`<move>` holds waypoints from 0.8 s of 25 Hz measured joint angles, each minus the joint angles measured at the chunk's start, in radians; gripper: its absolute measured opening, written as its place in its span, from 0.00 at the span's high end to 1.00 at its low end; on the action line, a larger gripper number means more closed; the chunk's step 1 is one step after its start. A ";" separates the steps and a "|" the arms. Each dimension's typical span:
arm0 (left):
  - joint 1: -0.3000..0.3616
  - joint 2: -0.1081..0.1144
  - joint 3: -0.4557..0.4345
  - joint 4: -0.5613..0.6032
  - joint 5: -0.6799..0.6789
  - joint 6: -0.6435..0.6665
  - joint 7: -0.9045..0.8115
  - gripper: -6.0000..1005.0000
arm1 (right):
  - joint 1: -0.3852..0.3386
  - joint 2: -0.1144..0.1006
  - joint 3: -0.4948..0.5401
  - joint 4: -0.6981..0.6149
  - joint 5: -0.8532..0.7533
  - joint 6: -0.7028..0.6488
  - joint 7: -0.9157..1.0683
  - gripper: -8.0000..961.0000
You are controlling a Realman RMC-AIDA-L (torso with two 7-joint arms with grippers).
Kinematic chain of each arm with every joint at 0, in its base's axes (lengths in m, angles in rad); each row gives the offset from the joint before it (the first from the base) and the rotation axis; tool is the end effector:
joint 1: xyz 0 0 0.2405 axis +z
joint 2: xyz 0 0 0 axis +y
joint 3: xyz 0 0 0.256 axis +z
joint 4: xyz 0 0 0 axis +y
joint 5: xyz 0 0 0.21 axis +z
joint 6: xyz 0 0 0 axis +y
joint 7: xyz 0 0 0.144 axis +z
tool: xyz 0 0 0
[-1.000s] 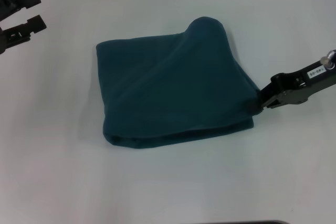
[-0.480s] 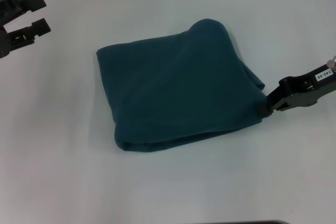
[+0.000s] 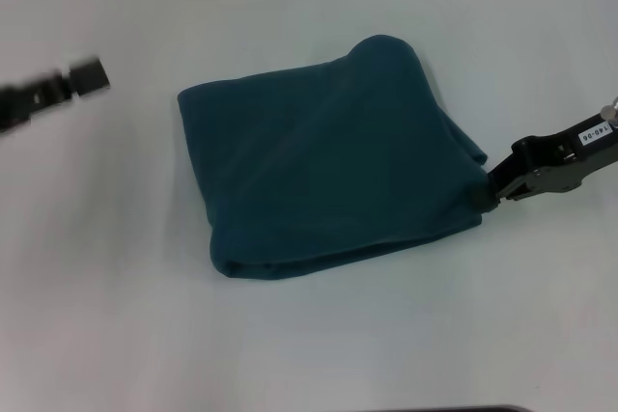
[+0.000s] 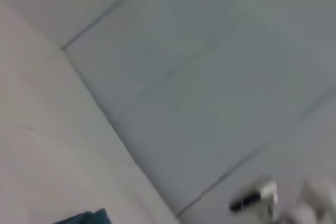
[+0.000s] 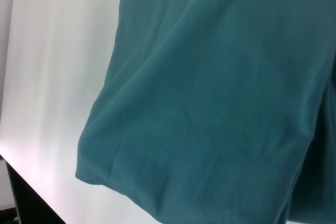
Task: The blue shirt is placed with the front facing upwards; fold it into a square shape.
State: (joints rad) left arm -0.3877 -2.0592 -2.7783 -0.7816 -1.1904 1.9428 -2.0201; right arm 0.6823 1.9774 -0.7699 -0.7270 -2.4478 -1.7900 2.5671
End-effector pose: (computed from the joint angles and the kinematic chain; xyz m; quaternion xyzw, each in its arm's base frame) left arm -0.2868 0.2719 0.0748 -0.7832 -0.4754 -0.3988 0.0395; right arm 0.2607 0.3290 0.0257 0.7643 -0.6437 0.0151 0.0351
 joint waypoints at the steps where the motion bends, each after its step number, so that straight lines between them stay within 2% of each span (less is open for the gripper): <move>1: 0.021 -0.003 0.020 -0.002 0.000 0.011 0.088 0.08 | 0.001 0.000 0.002 0.000 0.001 -0.001 -0.001 0.98; 3: 0.058 -0.013 0.047 -0.002 -0.001 0.023 0.211 0.08 | 0.001 0.000 0.005 0.000 0.001 -0.001 -0.001 0.98; 6: 0.119 -0.043 0.060 -0.002 -0.006 0.052 0.376 0.08 | 0.004 0.001 0.008 0.000 0.002 -0.002 -0.001 0.98; 10: 0.172 -0.071 0.091 -0.007 -0.008 0.075 0.463 0.08 | 0.010 0.001 0.012 0.000 0.003 -0.002 -0.001 0.98; 13: 0.215 -0.097 0.168 -0.011 0.003 0.071 0.547 0.08 | 0.011 0.001 0.020 0.000 0.003 -0.003 0.000 0.98; 16: 0.240 -0.107 0.206 0.013 0.008 0.059 0.649 0.08 | 0.011 0.000 0.028 0.000 0.003 -0.003 0.000 0.98; 20: 0.243 -0.103 0.208 0.060 0.028 0.018 0.721 0.08 | 0.013 -0.003 0.040 0.000 0.003 -0.004 0.000 0.98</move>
State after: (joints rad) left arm -0.1442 -2.1622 -2.5707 -0.7217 -1.1624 1.9607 -1.2991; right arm 0.6950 1.9746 -0.7298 -0.7270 -2.4444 -1.7941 2.5671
